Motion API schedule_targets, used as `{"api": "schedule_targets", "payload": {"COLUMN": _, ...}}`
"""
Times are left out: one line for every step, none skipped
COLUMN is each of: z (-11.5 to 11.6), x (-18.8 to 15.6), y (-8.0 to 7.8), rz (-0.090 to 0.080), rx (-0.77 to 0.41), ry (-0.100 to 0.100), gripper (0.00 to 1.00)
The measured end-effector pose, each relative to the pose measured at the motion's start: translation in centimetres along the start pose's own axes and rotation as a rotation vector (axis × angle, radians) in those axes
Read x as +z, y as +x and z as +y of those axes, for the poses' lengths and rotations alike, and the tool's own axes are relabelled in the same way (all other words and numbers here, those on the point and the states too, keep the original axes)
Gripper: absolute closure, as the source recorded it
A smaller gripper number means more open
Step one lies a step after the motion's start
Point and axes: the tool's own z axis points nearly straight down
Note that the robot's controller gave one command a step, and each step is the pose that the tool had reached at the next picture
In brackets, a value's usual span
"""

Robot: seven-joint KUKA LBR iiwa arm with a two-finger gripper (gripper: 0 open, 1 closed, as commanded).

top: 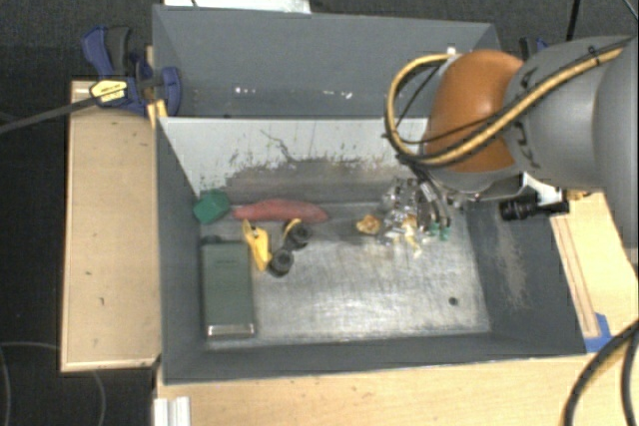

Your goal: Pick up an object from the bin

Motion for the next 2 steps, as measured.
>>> {"api": "schedule_targets", "payload": {"z": 0.04, "x": -1.35, "y": -0.14, "rz": -0.005, "rx": -0.001, "ry": -0.002, "gripper": 1.00}}
{"api": "schedule_targets", "payload": {"z": 0.05, "x": -2.14, "y": -0.15, "rz": -0.007, "rx": -0.002, "ry": -0.002, "gripper": 1.00}}
